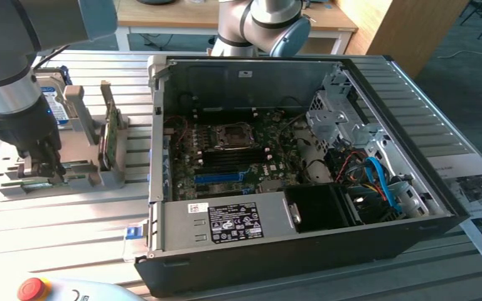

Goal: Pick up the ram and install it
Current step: 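Pick up the ram and move it above insertion slot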

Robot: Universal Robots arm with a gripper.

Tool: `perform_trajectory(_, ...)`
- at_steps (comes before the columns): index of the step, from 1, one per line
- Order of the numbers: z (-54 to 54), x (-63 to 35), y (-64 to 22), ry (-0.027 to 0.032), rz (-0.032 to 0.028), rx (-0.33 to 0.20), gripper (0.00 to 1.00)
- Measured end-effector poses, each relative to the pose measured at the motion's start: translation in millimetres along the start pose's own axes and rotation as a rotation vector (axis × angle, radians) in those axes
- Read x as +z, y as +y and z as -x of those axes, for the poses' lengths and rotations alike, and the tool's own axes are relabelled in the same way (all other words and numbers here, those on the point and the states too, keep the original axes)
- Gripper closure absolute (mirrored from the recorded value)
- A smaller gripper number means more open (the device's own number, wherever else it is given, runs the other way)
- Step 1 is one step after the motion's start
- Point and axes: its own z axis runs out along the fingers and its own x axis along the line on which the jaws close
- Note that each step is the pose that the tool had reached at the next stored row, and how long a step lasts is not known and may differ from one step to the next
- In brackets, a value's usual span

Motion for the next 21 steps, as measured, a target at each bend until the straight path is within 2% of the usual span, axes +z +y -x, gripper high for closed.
perform_trajectory(18,0.0,-0.1,0.0,0.0,-0.0002,-0.001,0.76)
perform_trajectory(20,0.0,-0.1,0.0,0.0,-0.0002,-0.001,0.78)
perform_trajectory(21,0.0,-0.1,0.0,0.0,-0.0002,-0.001,0.84)
